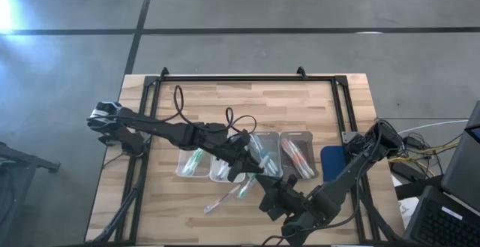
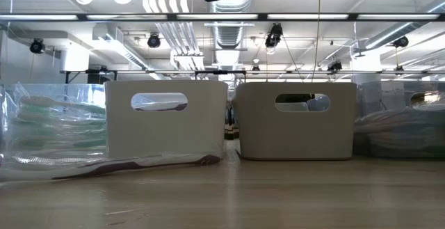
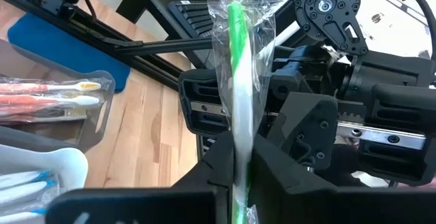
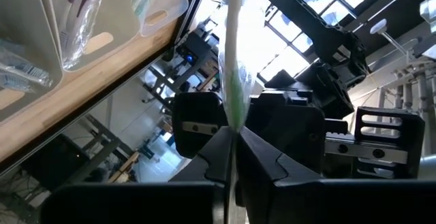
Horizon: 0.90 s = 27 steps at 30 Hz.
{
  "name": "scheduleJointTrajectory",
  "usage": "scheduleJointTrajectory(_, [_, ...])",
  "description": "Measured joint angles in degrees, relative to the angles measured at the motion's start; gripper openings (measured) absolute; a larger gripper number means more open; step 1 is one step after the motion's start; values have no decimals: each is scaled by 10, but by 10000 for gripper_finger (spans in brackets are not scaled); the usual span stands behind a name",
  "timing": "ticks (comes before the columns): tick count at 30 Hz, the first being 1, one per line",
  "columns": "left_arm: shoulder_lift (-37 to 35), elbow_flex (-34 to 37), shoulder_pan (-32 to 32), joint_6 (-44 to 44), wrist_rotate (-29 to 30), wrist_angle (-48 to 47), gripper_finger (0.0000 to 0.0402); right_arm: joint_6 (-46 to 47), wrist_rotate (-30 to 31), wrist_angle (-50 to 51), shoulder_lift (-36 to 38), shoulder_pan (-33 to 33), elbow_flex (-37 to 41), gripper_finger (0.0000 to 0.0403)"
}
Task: Pick & Place Toothbrushes
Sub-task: Put the green toothbrush into the transparent bin
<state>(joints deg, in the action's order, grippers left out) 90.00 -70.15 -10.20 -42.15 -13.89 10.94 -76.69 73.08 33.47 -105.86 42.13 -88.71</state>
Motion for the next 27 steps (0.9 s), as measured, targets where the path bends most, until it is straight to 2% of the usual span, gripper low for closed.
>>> scheduleJointTrajectory(7, [0, 0, 0, 6, 0, 3, 34, 42, -1, -27, 0, 0, 0, 66])
scheduleJointTrajectory(15, [-31, 0, 1, 45, 13, -53, 31, 179, 0, -23, 5, 12, 0, 139])
scheduleJointTrajectory(18, [-57, 0, 1, 58, 44, -104, 31, 246, 3, -22, 6, 18, 0, 157])
scheduleJointTrajectory(21, [-88, 0, -1, 64, 88, -169, 31, 350, 25, -17, 10, 19, 0, 169])
scheduleJointTrajectory(27, [-138, 0, -19, 60, 215, -323, 31, 576, 84, 78, 29, 17, 0, 185])
